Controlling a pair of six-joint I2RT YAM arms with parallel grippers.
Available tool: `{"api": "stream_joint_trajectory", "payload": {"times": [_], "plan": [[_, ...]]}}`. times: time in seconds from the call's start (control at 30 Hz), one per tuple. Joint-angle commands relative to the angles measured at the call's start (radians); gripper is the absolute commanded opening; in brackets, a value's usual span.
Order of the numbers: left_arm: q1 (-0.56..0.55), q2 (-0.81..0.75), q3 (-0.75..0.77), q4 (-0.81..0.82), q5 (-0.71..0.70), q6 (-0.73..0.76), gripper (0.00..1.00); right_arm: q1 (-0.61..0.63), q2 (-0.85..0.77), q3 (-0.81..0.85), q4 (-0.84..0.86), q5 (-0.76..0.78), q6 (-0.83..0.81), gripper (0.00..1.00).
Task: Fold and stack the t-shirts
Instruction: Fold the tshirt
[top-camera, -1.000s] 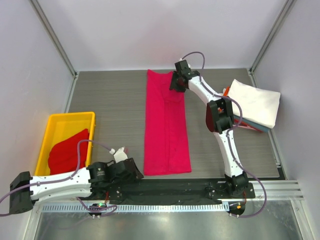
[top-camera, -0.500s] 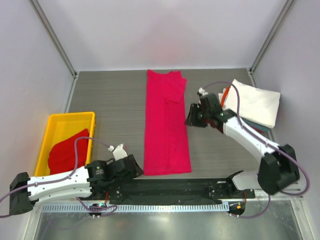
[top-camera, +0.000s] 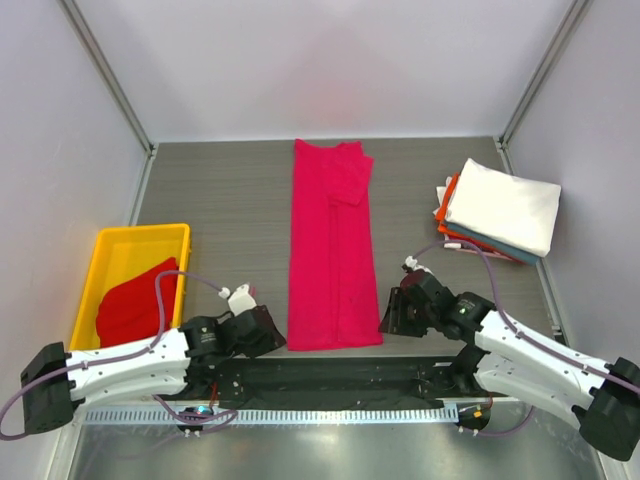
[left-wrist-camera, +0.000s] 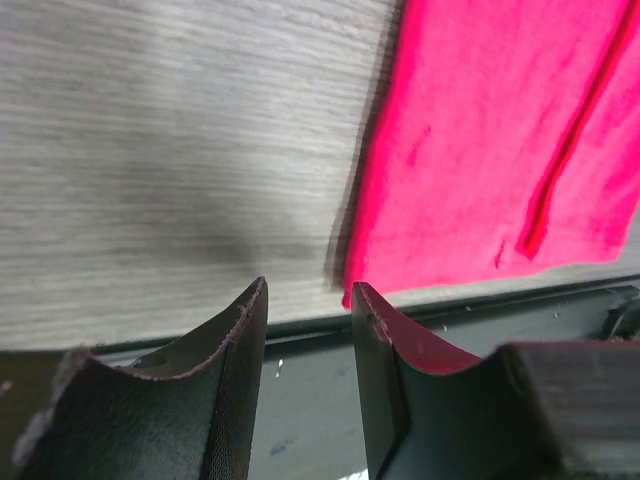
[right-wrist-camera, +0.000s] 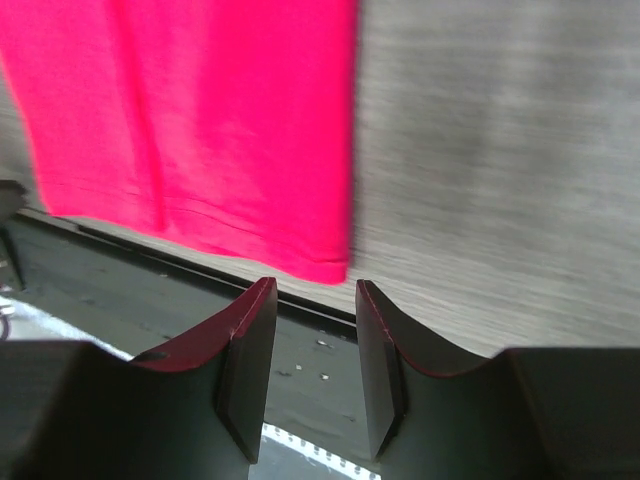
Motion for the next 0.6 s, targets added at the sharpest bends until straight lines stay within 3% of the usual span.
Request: {"api": "stream_joint_trajectory", "payload": {"times": [0.0,0.23,0.57], "plan": [[0.037,0.03,0.018,0.092,0.036,0.047,0.4,0.024,-0.01,-0.05,0.011,0.031,0.11,0.43],[0.105,0.096,0.03,0.166,0.113,0.107,0.39,0.03,0.061,-0.092,0.126,-0.016,0.121,0.42],[0.106,0.173,0.024,0.238,0.156,0.104,0.38,0.035,0.124,-0.115,0.204,-0.039,0.124,0.42]]}}
